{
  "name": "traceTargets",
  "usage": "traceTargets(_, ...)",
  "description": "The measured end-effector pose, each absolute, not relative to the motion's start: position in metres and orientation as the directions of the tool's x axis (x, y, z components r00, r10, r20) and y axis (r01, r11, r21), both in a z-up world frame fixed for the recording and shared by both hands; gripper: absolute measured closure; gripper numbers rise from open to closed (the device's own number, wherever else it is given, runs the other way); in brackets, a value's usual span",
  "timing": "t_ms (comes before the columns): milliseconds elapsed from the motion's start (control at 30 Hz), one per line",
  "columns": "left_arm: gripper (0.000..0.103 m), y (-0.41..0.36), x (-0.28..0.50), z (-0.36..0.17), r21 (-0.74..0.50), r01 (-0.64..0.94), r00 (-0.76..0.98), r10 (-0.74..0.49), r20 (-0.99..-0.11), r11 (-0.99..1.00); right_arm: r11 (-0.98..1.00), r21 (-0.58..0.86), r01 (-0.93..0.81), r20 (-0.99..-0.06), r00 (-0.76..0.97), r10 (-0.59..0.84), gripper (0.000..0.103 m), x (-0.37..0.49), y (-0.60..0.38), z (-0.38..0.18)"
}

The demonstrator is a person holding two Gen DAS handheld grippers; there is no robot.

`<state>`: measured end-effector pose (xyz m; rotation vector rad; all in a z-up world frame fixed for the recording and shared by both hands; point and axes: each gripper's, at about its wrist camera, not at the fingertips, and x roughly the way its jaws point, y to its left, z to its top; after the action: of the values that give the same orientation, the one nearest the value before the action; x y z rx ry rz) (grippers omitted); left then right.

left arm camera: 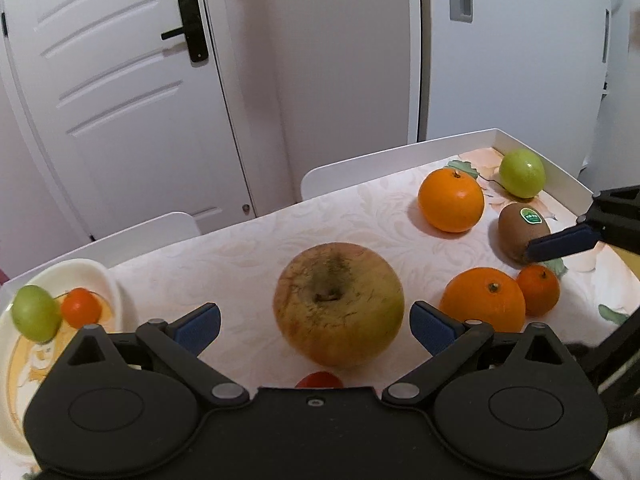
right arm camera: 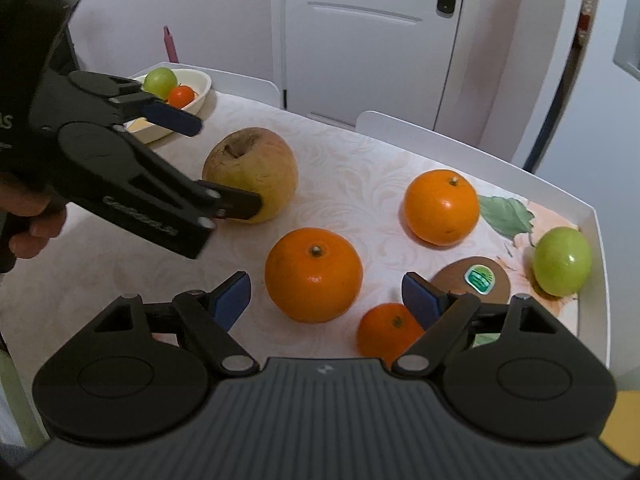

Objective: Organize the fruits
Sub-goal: 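Grasp the large yellowish apple with the left tool while the right tool grasps an orange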

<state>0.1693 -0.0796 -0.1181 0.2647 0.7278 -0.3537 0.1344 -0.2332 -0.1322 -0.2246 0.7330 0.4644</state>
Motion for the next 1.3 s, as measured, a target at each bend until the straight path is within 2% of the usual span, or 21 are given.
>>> traceTargets(67, 0.007, -0.083, 0.173, -0.121, 0.110, 0.407, 0.688, -0.225, -0.690, 0.907, 0.874, -0.032, -0.485, -0.689, 0.644, 0.332, 0.007, 0.138, -0.231, -0.135)
traceTargets(367, 0.014, -0.093, 0.184, -0.131, 0.083, 0.416, 0.667, -0.242, -0.704, 0.905, 0.871, -0.014, -0.491, -0.690, 0.636, 0.347, 0.008, 0.143, -0.231, -0.138)
traceTargets(533, 0.023, -0.094, 0.186, -0.133, 0.082, 0.415, 0.662, -0.239, -0.710, 0.906, 0.863, -0.015, -0.505, -0.694, 0.626, 0.355, 0.018, 0.146, -0.227, -0.138)
traceTargets(1300, 0.023, -0.086, 0.178, -0.128, 0.093, 0.403, 0.689, -0.235, -0.685, 0.911, 0.869, -0.039, -0.493, -0.706, 0.629, 0.325, 0.028, 0.150, -0.219, -0.146)
